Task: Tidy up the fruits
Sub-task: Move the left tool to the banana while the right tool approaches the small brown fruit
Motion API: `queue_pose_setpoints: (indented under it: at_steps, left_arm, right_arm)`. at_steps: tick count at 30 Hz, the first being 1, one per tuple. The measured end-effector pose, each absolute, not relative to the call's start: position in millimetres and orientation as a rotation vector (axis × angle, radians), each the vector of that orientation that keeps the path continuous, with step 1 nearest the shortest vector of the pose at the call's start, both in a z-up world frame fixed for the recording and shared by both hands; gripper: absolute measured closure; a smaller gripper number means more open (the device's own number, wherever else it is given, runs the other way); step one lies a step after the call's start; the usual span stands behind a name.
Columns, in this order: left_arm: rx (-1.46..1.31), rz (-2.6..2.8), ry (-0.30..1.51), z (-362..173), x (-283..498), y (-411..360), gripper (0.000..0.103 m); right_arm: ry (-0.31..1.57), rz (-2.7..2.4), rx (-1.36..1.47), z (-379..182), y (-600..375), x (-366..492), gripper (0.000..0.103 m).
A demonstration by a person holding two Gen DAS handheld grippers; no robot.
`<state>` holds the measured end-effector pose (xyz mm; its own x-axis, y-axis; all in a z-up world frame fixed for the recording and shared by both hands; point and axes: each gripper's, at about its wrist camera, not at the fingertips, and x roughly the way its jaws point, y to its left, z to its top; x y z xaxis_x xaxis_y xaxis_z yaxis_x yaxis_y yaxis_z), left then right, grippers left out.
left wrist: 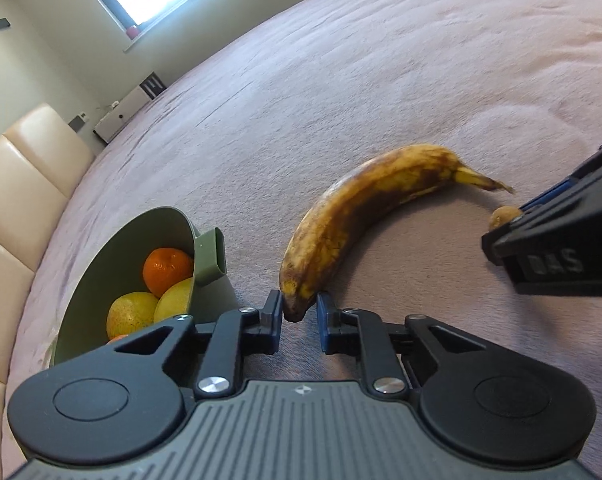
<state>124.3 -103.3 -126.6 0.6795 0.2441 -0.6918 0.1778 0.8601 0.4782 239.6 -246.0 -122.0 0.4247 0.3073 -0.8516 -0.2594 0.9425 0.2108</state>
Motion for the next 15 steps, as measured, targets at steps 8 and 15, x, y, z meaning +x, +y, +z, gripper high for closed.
queue_pose_setpoints:
  at_steps: [8, 15]
  left_arm:
    - [0.442, -0.077, 0.898, -114, 108, -109, 0.088]
    - [0.165, -0.18, 0.99, -108, 114, -88, 0.088]
  right_arm:
    - [1.097, 0.312, 0.078, -118, -257, 233, 0.081]
    - [1.107, 0.273, 0.09, -117, -266, 229, 0.081]
